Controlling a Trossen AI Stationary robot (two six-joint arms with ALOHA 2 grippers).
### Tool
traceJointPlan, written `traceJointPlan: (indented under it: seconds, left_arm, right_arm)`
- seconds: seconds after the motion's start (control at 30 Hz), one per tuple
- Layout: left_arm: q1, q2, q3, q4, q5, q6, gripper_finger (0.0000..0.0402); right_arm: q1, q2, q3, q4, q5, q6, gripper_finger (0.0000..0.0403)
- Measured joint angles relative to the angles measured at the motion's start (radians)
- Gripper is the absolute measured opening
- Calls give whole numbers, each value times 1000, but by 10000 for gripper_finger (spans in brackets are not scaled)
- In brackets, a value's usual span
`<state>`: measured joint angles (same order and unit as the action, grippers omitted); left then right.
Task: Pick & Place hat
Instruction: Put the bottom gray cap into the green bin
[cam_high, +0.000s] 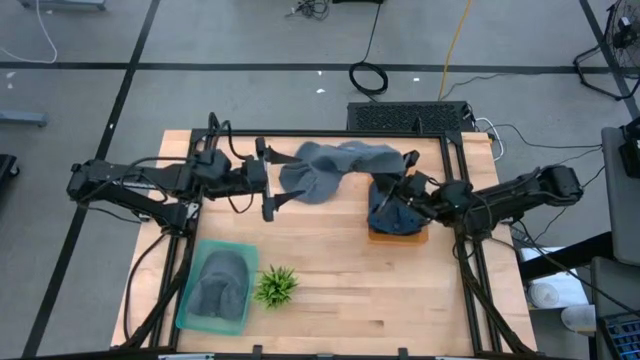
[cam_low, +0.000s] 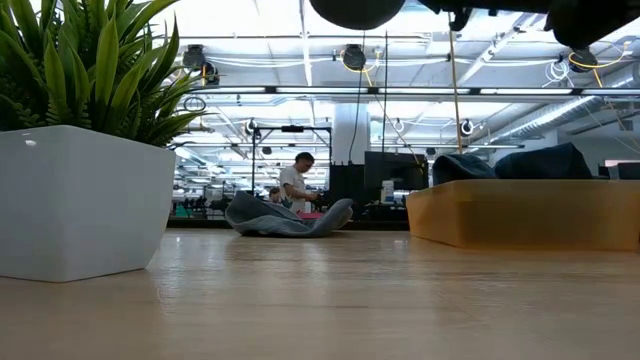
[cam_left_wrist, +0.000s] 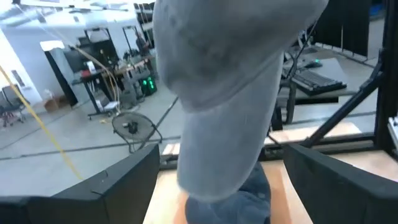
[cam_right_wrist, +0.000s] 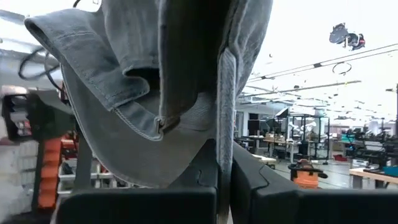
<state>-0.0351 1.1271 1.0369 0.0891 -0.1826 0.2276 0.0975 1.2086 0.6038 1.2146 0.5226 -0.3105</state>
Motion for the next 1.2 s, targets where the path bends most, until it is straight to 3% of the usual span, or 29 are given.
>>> traceJointPlan:
  seconds: [0.27,0.4,0.57,0.73,1.2]
  left_arm:
    - [-7,-3,0,25,83,-48,349]
    - [-16,-40,25,14,134,-106,349]
    - [-20,-47,108,-175,115,-160,349]
    - [-22,-21,192,-351,18,-159,349]
    - [-59,175,314,-555,-39,-145,349]
  right_arm:
    - [0,50,45,-50,17,-117,0]
    - [8,49,45,-174,176,-197,0]
    - [25,47,45,-315,208,-177,0]
    - [39,67,45,-368,208,-131,0]
    - [49,178,112,-393,179,-121,0]
